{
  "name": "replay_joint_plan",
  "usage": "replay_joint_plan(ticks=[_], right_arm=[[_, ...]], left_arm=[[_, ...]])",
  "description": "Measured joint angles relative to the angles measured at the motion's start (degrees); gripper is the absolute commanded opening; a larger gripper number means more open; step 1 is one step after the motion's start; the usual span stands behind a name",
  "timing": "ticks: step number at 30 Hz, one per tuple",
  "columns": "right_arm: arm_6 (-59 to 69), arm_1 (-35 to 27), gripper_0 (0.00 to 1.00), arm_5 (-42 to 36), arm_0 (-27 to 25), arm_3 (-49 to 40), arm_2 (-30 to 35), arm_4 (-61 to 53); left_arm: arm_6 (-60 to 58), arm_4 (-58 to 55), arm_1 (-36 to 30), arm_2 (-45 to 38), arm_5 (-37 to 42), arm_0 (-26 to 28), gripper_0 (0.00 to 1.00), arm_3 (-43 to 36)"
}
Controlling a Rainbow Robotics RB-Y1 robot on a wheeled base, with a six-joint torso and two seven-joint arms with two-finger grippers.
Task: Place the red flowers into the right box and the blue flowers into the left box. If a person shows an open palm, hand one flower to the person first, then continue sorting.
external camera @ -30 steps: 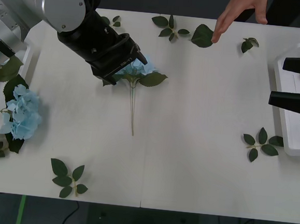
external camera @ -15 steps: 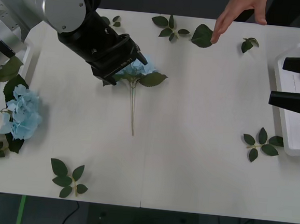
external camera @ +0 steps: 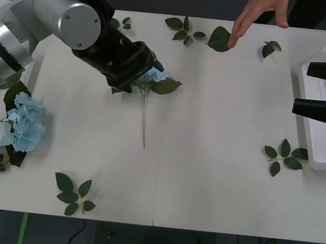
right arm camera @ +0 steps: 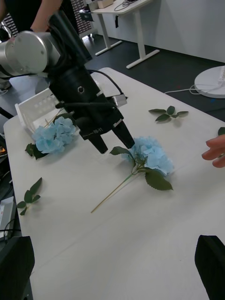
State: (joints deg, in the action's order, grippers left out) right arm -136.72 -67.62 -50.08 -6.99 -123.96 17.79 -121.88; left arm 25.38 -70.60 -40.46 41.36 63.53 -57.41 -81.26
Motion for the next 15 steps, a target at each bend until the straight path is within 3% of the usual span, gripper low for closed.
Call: replay_joint_plan(ticks=[5, 15], right_arm=[[0.0, 0.0, 1.0, 0.01, 0.0, -0.01, 0.0, -0.15], [0.0, 0.0, 1.0, 0.03, -0.01, -0.02, 0.0, -0.5]], left_arm=[[2.06, 0.08, 0.0, 7.5, -7.11, 0.0, 1.0, 5.66], [18.14, 0.09, 0.0, 9.85, -7.42, 0.0, 1.0, 10.47]])
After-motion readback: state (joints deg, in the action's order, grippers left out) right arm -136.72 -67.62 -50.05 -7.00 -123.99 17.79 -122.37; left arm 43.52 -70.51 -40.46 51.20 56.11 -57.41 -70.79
